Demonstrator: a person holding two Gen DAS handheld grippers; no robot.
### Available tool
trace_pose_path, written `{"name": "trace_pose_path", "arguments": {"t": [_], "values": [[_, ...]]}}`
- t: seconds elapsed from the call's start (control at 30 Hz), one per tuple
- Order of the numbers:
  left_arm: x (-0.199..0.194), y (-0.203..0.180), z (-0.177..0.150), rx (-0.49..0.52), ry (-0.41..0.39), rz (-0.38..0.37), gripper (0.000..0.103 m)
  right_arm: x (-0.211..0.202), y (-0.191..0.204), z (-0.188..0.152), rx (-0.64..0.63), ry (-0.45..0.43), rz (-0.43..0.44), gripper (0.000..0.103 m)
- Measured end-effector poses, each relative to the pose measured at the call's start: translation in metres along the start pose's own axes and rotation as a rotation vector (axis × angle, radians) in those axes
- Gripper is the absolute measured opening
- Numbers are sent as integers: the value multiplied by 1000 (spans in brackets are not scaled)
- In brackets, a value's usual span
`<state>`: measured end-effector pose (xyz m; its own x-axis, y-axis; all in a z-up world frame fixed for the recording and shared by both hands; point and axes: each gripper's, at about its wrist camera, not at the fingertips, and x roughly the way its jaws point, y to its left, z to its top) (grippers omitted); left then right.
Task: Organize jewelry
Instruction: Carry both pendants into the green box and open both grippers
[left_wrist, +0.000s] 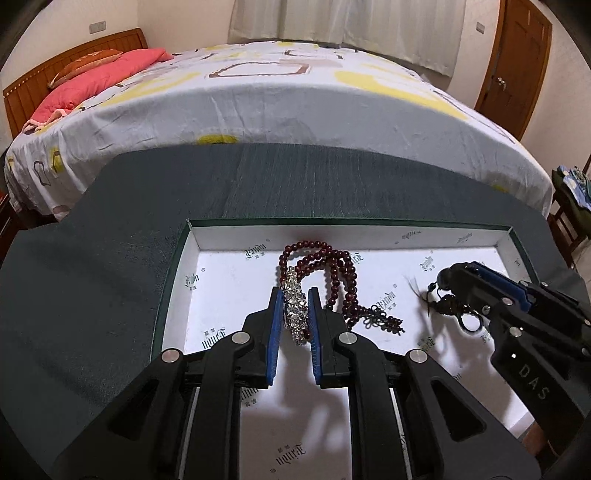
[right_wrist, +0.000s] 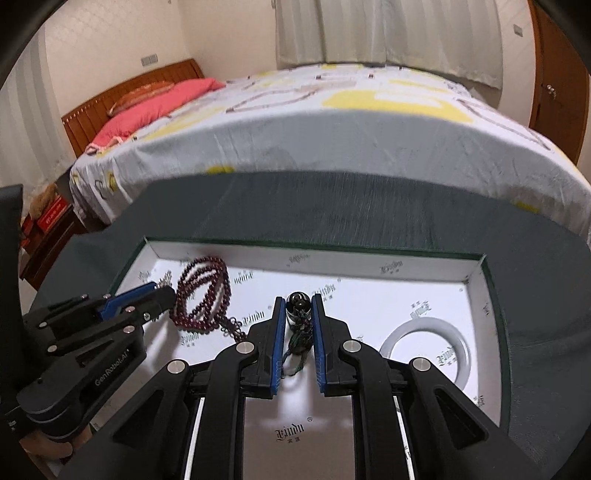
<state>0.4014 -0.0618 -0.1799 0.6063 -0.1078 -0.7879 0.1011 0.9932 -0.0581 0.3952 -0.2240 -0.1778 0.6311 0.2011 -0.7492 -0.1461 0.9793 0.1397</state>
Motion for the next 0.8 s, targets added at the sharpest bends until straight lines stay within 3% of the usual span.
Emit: {"name": "trace_pose_path", "arguments": {"t": [0.1, 0.23, 0.37, 0.43, 0.5, 0.57, 0.8], "values": [[4, -1, 0, 9, 11, 1, 17, 6, -1, 0, 1, 28, 1, 15], [3, -2, 1, 20, 11, 9, 42, 11, 0, -1, -6, 59, -1, 15], [4, -2, 1, 19, 13, 4, 46, 12, 0, -2, -4, 69, -8, 15], [4, -1, 1, 18, 13, 1, 48, 12, 0, -1, -1, 68, -9, 22], [2, -1, 1, 18, 4, 2, 53, 10, 0, -1, 5, 54, -13, 45], [-1, -2, 1, 25, -12, 5, 56, 5, -1, -1, 5, 32, -19, 52], [-12, -1, -1, 12, -52, 2, 64, -11, -5, -4, 31, -17, -7, 52]]}}
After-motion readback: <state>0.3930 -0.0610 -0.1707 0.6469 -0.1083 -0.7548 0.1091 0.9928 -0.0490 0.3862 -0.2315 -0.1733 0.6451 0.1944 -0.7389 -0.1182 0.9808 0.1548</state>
